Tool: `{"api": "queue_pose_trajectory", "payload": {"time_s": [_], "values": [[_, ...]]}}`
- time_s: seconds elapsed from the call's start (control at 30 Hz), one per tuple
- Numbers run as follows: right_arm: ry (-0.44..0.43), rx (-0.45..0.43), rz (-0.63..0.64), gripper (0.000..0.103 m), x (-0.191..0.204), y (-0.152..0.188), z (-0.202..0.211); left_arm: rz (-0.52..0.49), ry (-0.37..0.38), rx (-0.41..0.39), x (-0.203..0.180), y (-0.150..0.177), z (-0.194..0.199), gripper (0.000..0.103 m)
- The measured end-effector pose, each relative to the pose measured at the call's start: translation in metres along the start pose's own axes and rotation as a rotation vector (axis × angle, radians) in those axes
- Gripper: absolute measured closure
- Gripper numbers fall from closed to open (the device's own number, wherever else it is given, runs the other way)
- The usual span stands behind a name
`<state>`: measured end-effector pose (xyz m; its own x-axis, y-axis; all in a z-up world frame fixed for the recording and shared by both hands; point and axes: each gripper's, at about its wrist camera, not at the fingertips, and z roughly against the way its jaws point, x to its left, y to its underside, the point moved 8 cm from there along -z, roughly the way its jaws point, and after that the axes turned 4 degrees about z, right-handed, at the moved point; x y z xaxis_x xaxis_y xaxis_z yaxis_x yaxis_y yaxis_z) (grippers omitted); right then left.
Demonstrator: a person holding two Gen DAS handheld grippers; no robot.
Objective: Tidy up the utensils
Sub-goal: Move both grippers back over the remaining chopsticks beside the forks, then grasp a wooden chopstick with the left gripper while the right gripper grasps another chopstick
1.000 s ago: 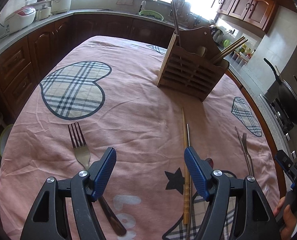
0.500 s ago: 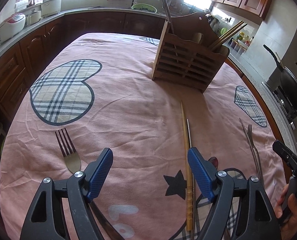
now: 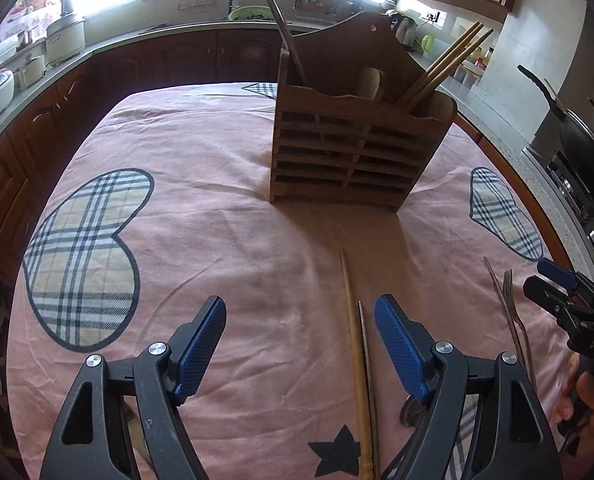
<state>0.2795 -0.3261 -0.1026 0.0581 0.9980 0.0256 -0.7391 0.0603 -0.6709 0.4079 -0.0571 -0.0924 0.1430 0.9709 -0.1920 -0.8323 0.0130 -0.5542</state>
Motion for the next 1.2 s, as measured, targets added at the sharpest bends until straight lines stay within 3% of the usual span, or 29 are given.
{"api": "queue_pose_trajectory", "payload": {"time_s": [0.23, 0.4, 0.57, 0.63, 0.8, 0.87, 0.93, 0.97, 1.2], "values": [[0.001, 0.059, 0.016, 0.032, -0.007, -0.009, -0.027, -0.062, 0.01, 0.056, -0.017, -0.014, -0.041, 0.03], [0.022, 0.109, 0.014, 0.051, -0.018, -0.008, -0.046, -0.105, -0.006, 0.109, -0.023, -0.018, -0.068, 0.034], [0.044, 0.161, 0.028, 0.059, -0.022, -0.002, -0.06, -0.12, -0.011, 0.147, -0.027, -0.022, -0.089, 0.038], [0.053, 0.184, 0.031, 0.064, -0.023, 0.001, -0.067, -0.128, -0.018, 0.166, -0.028, -0.022, -0.098, 0.052], [0.064, 0.206, 0.051, 0.079, -0.019, 0.003, -0.075, -0.15, -0.061, 0.155, -0.031, -0.025, -0.107, 0.062], [0.07, 0.206, 0.054, 0.083, -0.017, 0.004, -0.076, -0.165, -0.068, 0.145, -0.032, -0.025, -0.108, 0.073], [0.063, 0.206, 0.047, 0.094, -0.016, 0.004, -0.076, -0.173, -0.063, 0.14, -0.035, -0.024, -0.11, 0.095], [0.053, 0.205, 0.034, 0.099, -0.016, 0.005, -0.076, -0.172, -0.058, 0.142, -0.035, -0.024, -0.109, 0.096], [-0.013, 0.154, -0.007, 0.1, -0.001, -0.003, -0.059, -0.127, -0.011, 0.099, -0.032, -0.022, -0.085, 0.1]]}}
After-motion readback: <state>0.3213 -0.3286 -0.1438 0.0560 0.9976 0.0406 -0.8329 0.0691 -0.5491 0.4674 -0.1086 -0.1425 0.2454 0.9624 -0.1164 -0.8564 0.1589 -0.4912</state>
